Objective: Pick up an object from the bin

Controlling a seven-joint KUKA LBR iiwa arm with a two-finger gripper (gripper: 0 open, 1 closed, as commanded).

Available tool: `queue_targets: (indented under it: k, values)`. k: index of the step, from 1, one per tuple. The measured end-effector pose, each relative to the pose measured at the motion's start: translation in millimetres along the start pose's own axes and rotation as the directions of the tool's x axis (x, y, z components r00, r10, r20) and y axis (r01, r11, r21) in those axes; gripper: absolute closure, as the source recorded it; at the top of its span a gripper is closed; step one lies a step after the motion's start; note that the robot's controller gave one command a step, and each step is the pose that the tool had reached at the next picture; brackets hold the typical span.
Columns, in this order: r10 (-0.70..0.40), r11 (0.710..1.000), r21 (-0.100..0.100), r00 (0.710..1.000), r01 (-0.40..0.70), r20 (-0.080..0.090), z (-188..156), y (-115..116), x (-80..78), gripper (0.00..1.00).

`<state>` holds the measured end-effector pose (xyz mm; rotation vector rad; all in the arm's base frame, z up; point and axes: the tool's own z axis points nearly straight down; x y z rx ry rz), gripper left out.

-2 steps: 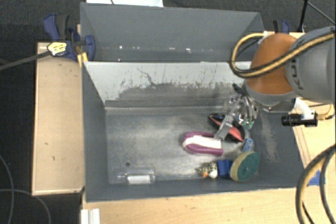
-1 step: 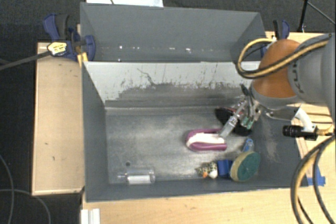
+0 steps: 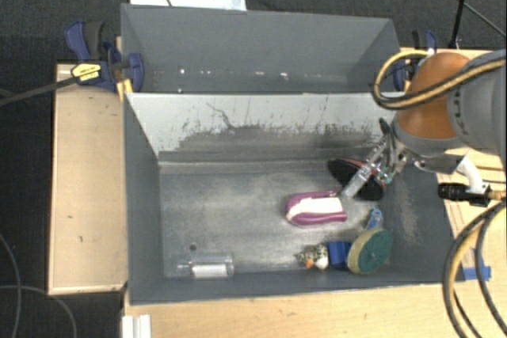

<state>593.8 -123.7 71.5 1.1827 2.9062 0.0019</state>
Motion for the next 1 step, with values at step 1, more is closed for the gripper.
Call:
queue_targets:
  k: [1]
  values:
    - [-0.006,1.0,0.0,1.0,0.006,0.001,-1.0,0.6,0.3,1.0]
